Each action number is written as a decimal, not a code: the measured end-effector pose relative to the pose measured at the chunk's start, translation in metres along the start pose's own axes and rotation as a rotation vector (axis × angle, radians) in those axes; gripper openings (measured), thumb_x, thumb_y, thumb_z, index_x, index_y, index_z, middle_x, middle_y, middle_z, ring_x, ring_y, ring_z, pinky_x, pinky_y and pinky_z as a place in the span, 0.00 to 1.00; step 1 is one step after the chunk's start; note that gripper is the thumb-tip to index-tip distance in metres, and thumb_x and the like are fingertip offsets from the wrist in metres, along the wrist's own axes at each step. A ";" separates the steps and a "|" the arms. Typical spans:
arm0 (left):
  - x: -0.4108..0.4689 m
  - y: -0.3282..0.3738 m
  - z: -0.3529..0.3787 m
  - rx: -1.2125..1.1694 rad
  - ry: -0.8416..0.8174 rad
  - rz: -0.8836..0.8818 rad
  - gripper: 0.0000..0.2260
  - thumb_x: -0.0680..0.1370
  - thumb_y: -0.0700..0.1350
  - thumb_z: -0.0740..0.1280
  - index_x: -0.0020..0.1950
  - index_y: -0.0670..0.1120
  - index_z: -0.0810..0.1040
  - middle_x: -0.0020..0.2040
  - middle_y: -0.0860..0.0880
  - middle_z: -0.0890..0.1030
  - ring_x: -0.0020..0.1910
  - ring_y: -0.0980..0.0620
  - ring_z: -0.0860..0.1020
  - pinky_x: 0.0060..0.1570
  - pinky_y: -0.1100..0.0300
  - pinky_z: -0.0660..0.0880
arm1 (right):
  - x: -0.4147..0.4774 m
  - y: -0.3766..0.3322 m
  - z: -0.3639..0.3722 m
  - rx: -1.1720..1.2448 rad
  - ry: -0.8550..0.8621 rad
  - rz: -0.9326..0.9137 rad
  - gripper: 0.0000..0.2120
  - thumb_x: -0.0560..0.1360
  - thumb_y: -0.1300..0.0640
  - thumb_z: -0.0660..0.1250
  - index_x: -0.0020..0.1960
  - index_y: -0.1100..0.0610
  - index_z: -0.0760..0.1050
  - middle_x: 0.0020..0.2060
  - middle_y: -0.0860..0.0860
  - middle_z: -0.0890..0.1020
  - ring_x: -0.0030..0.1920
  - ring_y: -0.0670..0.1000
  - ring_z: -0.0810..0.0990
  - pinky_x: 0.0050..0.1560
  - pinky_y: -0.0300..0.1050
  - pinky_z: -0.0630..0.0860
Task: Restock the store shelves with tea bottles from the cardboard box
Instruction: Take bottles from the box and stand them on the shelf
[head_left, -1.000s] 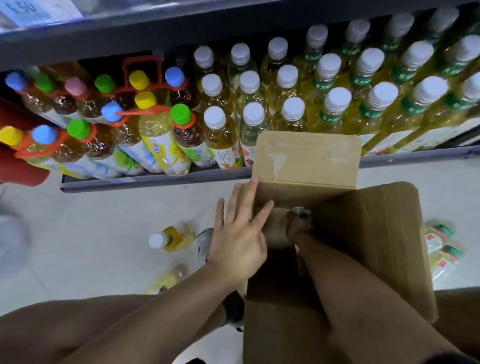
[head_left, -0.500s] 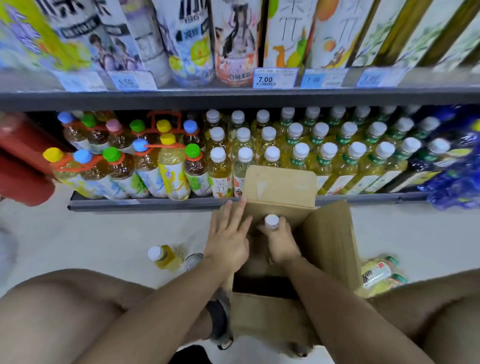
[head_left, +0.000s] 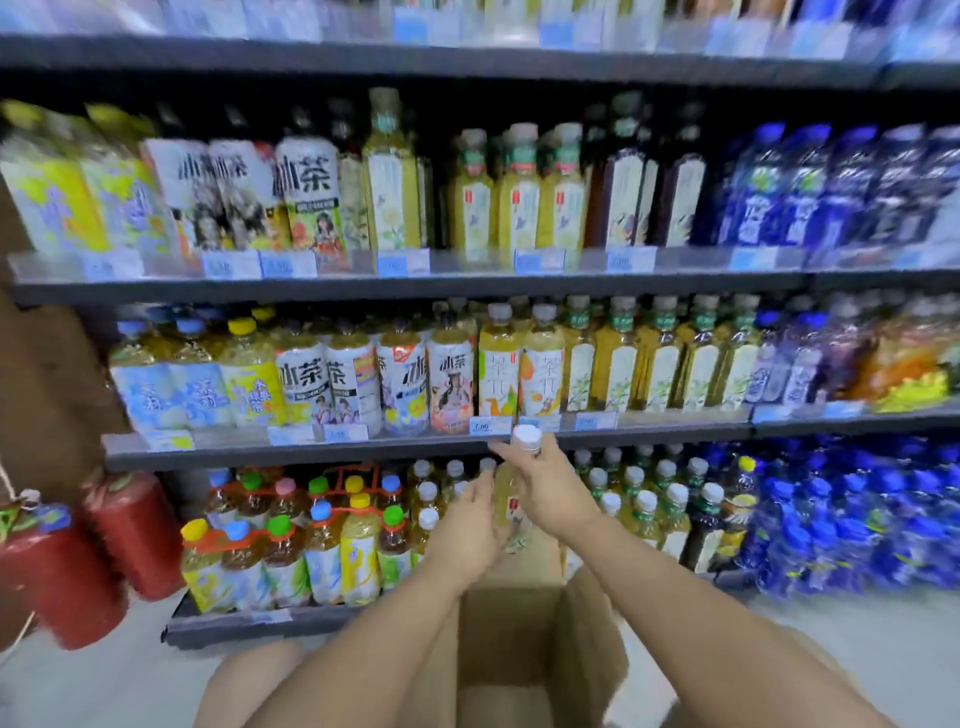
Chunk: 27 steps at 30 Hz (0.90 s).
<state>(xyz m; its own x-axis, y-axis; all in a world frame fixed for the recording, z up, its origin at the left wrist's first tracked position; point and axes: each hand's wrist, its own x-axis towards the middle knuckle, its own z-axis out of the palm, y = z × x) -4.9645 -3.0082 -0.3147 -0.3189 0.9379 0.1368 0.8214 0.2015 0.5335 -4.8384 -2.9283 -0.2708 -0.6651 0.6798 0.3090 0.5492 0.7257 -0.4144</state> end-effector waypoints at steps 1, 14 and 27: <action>0.005 0.012 -0.016 0.019 0.008 0.023 0.35 0.75 0.60 0.63 0.79 0.53 0.54 0.69 0.47 0.73 0.63 0.46 0.76 0.55 0.49 0.77 | 0.009 -0.005 -0.016 -0.022 0.028 -0.042 0.27 0.78 0.63 0.63 0.73 0.43 0.68 0.63 0.58 0.67 0.59 0.60 0.72 0.50 0.42 0.69; 0.110 0.144 -0.248 -0.001 0.490 0.228 0.37 0.80 0.52 0.67 0.81 0.54 0.47 0.72 0.46 0.70 0.63 0.44 0.77 0.55 0.46 0.79 | 0.151 -0.109 -0.239 -0.066 0.444 -0.316 0.26 0.76 0.59 0.70 0.69 0.39 0.70 0.60 0.50 0.66 0.57 0.53 0.74 0.55 0.44 0.75; 0.208 0.132 -0.285 -0.030 0.535 0.129 0.34 0.81 0.46 0.66 0.81 0.53 0.50 0.47 0.46 0.81 0.42 0.47 0.81 0.42 0.48 0.81 | 0.244 -0.122 -0.244 0.135 0.502 -0.266 0.12 0.71 0.36 0.66 0.50 0.40 0.71 0.49 0.43 0.76 0.48 0.47 0.79 0.47 0.53 0.79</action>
<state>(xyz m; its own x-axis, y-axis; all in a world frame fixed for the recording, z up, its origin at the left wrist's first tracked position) -5.0570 -2.8667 0.0218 -0.4191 0.6784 0.6035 0.8584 0.0795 0.5068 -4.9446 -2.8251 0.0638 -0.4323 0.4669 0.7715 0.3046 0.8809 -0.3624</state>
